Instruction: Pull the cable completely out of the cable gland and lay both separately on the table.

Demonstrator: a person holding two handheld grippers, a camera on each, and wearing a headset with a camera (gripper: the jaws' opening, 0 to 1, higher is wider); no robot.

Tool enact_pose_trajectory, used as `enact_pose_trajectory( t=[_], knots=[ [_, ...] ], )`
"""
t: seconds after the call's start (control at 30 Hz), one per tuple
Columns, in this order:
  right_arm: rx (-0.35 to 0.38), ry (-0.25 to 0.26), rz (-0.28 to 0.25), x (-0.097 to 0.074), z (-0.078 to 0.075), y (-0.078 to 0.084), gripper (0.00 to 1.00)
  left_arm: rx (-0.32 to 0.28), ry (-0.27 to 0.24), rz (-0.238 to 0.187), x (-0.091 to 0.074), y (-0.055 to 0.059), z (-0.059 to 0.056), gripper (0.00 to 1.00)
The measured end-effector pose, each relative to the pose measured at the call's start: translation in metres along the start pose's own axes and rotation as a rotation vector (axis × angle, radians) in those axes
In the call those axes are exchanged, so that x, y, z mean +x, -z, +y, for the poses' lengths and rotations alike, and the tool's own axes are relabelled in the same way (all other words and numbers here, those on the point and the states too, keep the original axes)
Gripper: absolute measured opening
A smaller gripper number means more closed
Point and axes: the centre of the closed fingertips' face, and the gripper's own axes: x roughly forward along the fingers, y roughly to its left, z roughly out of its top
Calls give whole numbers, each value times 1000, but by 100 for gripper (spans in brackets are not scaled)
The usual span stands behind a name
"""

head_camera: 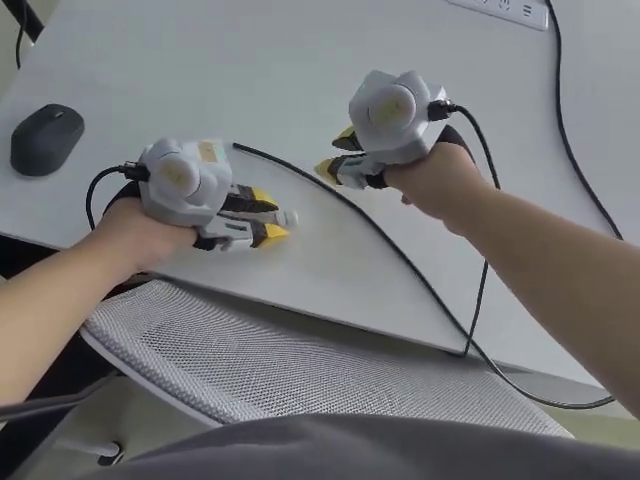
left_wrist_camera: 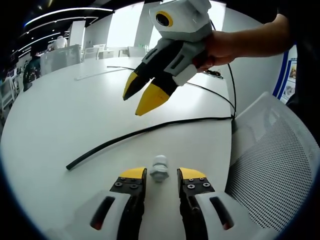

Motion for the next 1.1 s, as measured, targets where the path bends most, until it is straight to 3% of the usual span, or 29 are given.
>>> enact_pose_trajectory(
  t=[0.27, 0.53, 0.7, 1.1],
  knots=[
    [92, 9, -92, -44, -4, -4, 33, -16, -11, -4, -6, -1, 0, 33],
    [131, -13, -148, -83, 9, 5, 39, -33, -14, -25, -18, -10, -7, 42],
    [165, -8, -202, -104, 17, 3, 44, -58, -17, -77, -32, -24, -13, 48],
    [244, 85, -331, -152, 26, 17, 53, -98, -36, -145, -61, -45, -26, 57]
  ],
)
